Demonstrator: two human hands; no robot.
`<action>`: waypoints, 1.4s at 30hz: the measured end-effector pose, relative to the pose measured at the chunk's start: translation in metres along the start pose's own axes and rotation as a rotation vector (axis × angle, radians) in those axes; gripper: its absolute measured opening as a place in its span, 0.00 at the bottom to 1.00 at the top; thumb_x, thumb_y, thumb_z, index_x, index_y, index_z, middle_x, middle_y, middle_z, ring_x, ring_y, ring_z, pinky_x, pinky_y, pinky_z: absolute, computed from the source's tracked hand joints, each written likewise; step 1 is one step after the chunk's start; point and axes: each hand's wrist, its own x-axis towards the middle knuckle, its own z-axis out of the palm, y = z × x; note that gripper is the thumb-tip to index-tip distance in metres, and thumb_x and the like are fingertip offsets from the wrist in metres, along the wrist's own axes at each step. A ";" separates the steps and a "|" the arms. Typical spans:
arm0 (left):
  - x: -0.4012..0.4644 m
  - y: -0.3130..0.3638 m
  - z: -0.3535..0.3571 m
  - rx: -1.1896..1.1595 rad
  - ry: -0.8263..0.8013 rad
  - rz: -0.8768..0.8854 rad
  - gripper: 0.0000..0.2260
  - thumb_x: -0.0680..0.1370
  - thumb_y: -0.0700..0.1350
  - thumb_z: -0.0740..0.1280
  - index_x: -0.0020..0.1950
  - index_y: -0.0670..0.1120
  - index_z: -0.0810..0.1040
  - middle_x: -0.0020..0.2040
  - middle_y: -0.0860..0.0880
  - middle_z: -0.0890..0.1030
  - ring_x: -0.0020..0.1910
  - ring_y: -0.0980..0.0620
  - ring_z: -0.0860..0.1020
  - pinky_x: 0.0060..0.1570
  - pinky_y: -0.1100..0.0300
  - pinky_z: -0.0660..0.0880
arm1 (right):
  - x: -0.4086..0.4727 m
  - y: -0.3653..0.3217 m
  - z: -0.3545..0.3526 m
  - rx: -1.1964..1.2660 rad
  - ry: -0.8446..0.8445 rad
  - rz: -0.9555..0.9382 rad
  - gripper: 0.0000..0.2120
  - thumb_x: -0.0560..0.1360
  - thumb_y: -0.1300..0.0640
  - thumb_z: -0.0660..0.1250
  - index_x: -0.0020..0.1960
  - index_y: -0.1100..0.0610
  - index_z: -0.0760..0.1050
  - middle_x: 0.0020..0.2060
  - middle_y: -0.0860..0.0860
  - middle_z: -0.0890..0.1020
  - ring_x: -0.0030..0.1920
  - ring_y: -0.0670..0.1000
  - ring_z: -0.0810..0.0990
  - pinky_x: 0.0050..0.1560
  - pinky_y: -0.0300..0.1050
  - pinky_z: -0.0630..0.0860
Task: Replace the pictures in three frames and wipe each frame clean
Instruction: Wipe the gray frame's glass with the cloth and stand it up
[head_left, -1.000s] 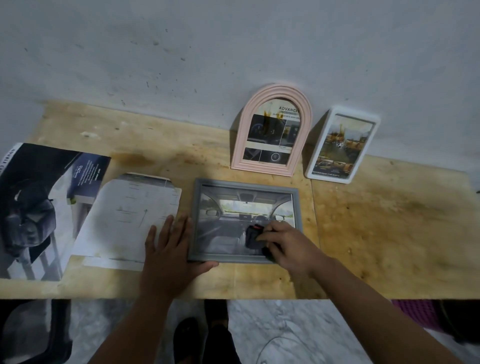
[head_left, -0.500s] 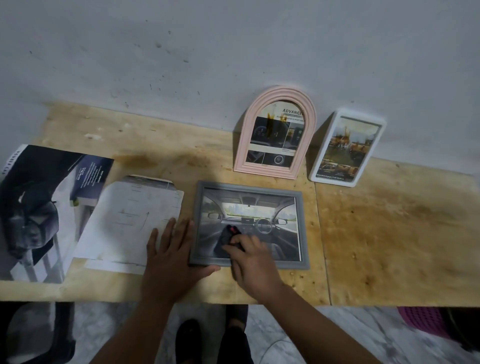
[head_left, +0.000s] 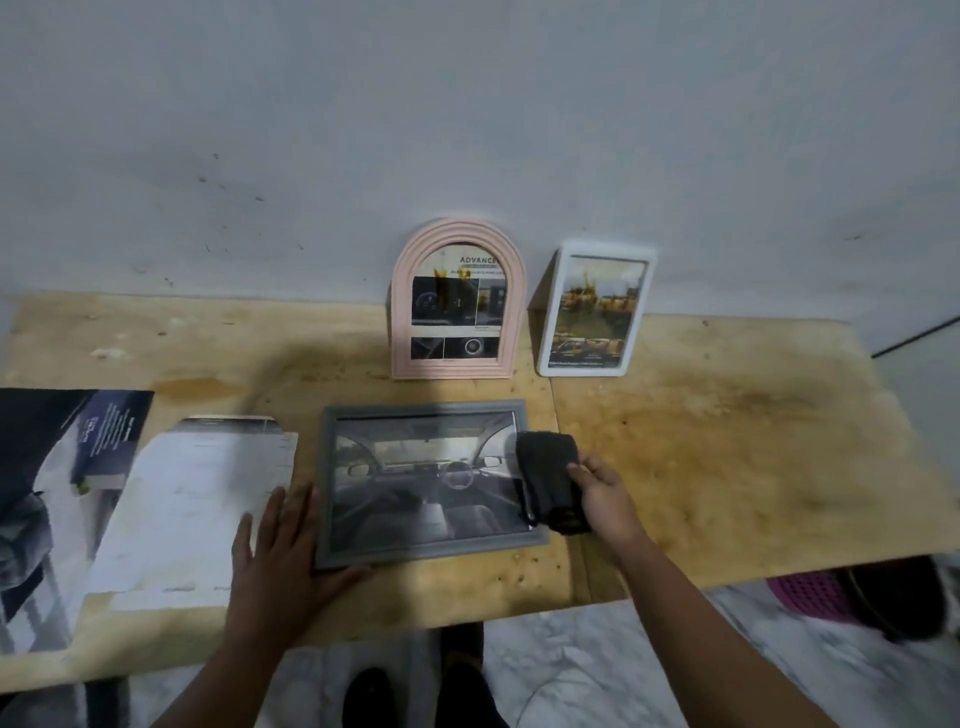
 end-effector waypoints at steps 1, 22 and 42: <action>0.001 0.000 -0.002 0.010 -0.026 -0.009 0.52 0.70 0.81 0.50 0.82 0.45 0.59 0.82 0.46 0.61 0.81 0.41 0.57 0.75 0.33 0.57 | 0.006 0.001 -0.023 0.036 0.052 0.077 0.10 0.84 0.61 0.62 0.45 0.62 0.75 0.42 0.60 0.82 0.44 0.61 0.81 0.41 0.48 0.78; 0.010 0.039 -0.040 0.096 -0.196 -0.191 0.55 0.69 0.82 0.53 0.83 0.44 0.54 0.84 0.42 0.50 0.83 0.39 0.43 0.79 0.42 0.46 | 0.033 0.038 -0.104 -0.391 0.018 0.034 0.37 0.72 0.68 0.76 0.77 0.54 0.66 0.69 0.54 0.75 0.71 0.58 0.73 0.69 0.56 0.74; 0.037 0.051 -0.013 -0.684 -0.140 -0.873 0.42 0.59 0.84 0.63 0.52 0.49 0.78 0.51 0.45 0.81 0.51 0.41 0.81 0.58 0.43 0.79 | 0.024 0.011 0.017 -0.285 -0.311 0.065 0.16 0.75 0.54 0.75 0.61 0.53 0.79 0.53 0.50 0.85 0.53 0.51 0.84 0.54 0.53 0.84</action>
